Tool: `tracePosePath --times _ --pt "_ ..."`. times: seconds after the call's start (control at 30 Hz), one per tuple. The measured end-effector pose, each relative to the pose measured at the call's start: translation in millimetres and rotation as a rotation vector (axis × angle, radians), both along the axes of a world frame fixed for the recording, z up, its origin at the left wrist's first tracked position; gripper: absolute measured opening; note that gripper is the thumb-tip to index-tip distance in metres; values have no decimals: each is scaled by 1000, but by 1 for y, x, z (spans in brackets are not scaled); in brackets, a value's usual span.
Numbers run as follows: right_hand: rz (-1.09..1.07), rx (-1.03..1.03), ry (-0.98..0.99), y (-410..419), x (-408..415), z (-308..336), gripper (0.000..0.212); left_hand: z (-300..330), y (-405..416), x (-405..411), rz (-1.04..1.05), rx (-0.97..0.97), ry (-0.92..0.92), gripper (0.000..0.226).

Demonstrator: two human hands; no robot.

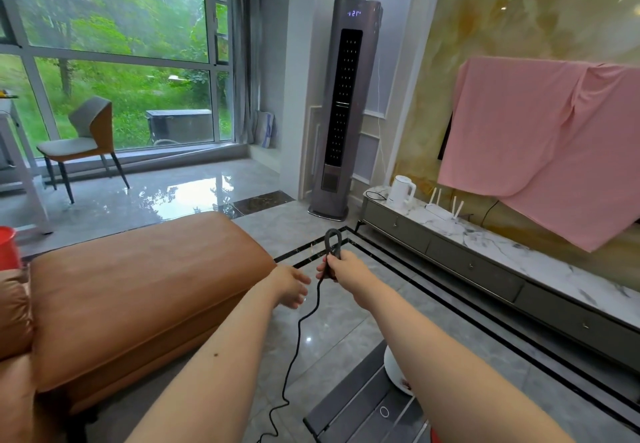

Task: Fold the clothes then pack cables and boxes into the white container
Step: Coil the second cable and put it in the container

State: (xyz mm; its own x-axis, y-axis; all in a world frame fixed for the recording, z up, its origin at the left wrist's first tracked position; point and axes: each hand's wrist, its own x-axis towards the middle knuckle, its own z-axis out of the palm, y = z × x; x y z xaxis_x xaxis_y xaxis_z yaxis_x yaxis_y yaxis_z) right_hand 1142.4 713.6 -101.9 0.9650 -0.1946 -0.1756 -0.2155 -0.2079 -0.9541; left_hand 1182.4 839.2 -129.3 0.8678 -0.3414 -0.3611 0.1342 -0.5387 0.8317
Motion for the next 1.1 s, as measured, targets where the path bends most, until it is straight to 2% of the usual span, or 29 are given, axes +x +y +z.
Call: tracePosePath --times 0.1,0.2,0.3,0.47,0.57,0.67,0.8,0.9,1.1 --pt "19 33 -27 1 -1 6 27 -16 -3 -8 -138 189 -38 38" --pt "41 41 -48 2 0 8 19 -19 -13 -14 -168 252 -160 29" --pt "37 60 -58 -1 0 11 16 -19 -17 -15 -190 363 -268 31" --pt "-17 -160 38 -17 -2 14 29 -11 -7 -7 -109 475 -444 16" --pt "25 -330 157 -25 -4 11 32 0 -5 0 -23 372 -487 14" --pt "9 -359 193 -28 -5 8 30 15 -12 4 42 231 -524 10" --pt "23 -392 253 -25 -11 7 31 34 -22 6 70 -20 -381 12" --pt "17 -329 279 -22 -15 7 29 40 -27 9 119 -115 -286 14" --pt "73 -219 180 -11 -19 2 31 39 -42 14 243 -136 -201 22"
